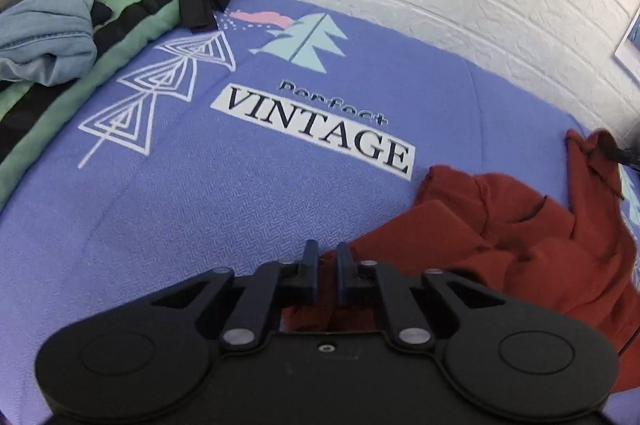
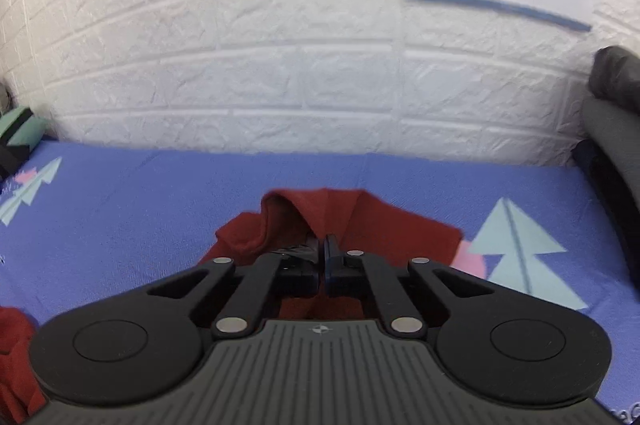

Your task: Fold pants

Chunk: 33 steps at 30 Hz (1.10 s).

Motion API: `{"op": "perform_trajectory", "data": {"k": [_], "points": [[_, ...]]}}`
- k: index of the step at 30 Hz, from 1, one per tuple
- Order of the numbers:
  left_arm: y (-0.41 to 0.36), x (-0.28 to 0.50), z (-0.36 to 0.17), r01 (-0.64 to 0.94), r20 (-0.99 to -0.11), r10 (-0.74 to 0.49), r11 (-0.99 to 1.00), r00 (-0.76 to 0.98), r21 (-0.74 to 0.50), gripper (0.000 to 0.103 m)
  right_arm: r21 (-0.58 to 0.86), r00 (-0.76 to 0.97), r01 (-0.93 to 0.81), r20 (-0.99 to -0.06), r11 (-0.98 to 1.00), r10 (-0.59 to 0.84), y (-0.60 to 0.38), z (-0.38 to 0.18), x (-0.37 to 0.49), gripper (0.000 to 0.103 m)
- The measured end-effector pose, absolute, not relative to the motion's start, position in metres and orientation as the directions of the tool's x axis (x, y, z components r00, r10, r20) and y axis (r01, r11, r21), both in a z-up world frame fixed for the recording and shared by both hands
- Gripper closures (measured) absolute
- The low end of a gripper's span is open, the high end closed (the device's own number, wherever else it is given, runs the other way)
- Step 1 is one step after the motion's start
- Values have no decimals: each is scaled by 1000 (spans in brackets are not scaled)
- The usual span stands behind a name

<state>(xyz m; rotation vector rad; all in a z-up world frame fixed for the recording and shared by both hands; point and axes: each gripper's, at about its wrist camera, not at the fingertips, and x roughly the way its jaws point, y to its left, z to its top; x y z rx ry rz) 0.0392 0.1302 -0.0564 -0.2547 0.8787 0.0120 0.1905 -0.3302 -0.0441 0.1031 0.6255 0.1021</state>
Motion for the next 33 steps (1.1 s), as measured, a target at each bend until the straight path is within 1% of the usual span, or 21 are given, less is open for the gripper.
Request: {"op": "perform_trajectory", "data": {"k": [2,5,7,11,14,16,18,20,22,23,25,28,30,31,32,33], "points": [[135,39,-42,-117,-730,-123,956,672,-270,103,113,841,-37,-533,993,92,-344,-23,177,101],[144,39,-4,-115,-632,-108,947,767,-301,103,68,890,30,-455,997,5,-373,12,157,101],[150,46,22,-103,-570,-119,934,813,-342,103,58,909,83,-414,995,-51,-397,32,147,101],[151,82,59,-92,-473,-134,901,871,-425,103,70,915,184,-377,980,-145,-443,58,137,101],[141,123,74,-87,-433,-140,882,890,-463,103,4,898,265,-366,964,-245,-464,65,142,101],[133,151,79,-96,-423,-135,871,896,-482,103,-30,873,327,-373,945,-314,-479,65,152,101],[123,177,81,-111,-413,-116,867,903,-485,103,-26,853,374,-383,927,-355,-499,65,161,101],[117,194,81,-120,-399,-92,871,912,-476,103,-10,846,401,-378,916,-375,-511,66,166,101],[117,204,79,-100,-402,-125,863,907,-495,103,-3,854,394,-368,919,-368,-516,68,164,101],[115,207,78,-96,-405,-122,873,906,-478,103,-7,858,382,-370,924,-357,-516,68,164,101],[109,208,74,-101,-428,-103,899,898,-427,103,-44,860,364,-369,930,-353,-509,66,164,101],[97,206,56,-64,-488,-157,912,859,-405,103,-82,866,333,-368,939,-339,-497,62,165,101],[86,204,40,-47,-547,-167,933,820,-356,103,-82,869,313,-378,946,-320,-491,59,164,101],[82,203,33,-39,-579,-167,944,798,-326,70,-84,868,306,-384,948,-314,-488,58,164,101],[78,200,24,-29,-612,-171,953,772,-302,33,-88,868,293,-394,952,-303,-486,57,165,101],[74,195,15,-16,-641,-180,958,746,-287,19,-96,866,268,-413,959,-283,-483,56,166,100]]}}
